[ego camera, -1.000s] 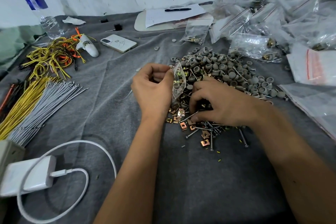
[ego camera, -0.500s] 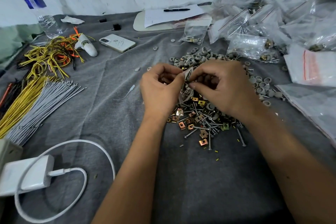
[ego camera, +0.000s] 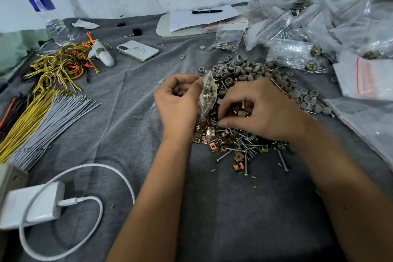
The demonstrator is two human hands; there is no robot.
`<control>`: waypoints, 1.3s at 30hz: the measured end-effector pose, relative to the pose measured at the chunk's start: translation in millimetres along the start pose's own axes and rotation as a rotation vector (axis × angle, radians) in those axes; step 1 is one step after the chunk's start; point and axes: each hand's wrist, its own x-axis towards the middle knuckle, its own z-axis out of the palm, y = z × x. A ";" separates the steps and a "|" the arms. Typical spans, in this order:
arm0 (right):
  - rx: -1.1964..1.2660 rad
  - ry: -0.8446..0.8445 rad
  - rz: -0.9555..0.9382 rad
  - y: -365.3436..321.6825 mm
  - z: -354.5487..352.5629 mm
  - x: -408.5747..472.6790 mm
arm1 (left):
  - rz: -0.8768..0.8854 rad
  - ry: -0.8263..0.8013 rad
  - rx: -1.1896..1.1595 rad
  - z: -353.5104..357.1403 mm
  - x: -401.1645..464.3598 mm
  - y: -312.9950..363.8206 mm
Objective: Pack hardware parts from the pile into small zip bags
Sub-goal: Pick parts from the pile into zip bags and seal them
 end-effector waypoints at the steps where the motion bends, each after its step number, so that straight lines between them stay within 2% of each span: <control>1: 0.016 -0.110 -0.004 -1.1 0.5 0.0 | -0.008 0.019 -0.016 0.0 0.2 0.6; 4: 0.057 -0.397 0.048 -4.3 4.9 0.3 | -0.026 0.065 -0.052 -0.3 1.2 3.0; 6: -0.017 -0.501 0.089 -5.2 9.0 0.3 | -0.029 0.079 -0.048 -1.6 2.5 3.3; 9: -0.135 -0.531 0.095 -5.5 14.3 0.0 | -0.034 0.086 -0.038 -3.3 3.9 2.8; 13: -0.155 -0.556 0.055 -10.9 14.2 0.8 | -0.046 0.079 -0.053 -2.8 2.8 3.1; 15: 0.024 -0.473 0.037 -13.1 11.2 2.3 | -0.044 0.057 -0.054 -2.8 2.7 2.6; 18: 0.333 -0.141 0.052 -12.6 6.5 1.9 | -0.005 -0.024 0.015 -0.9 1.7 0.9; 21: 0.251 0.237 0.051 -6.1 7.5 2.2 | 0.044 -0.138 0.150 2.2 -1.8 -0.3; 23: 0.113 0.352 0.073 -2.9 8.4 3.0 | 0.058 -0.163 0.192 3.1 -3.0 -0.8; 29: -0.036 0.346 0.073 0.1 12.2 4.4 | 0.029 -0.163 0.161 3.1 -3.4 -0.8; 35: 0.007 0.416 0.069 0.0 12.5 4.8 | 0.007 -0.104 0.095 2.4 -1.4 -2.3; 39: -0.054 0.274 -0.069 -1.8 12.5 4.8 | -0.007 -0.051 0.063 0.7 1.1 -3.0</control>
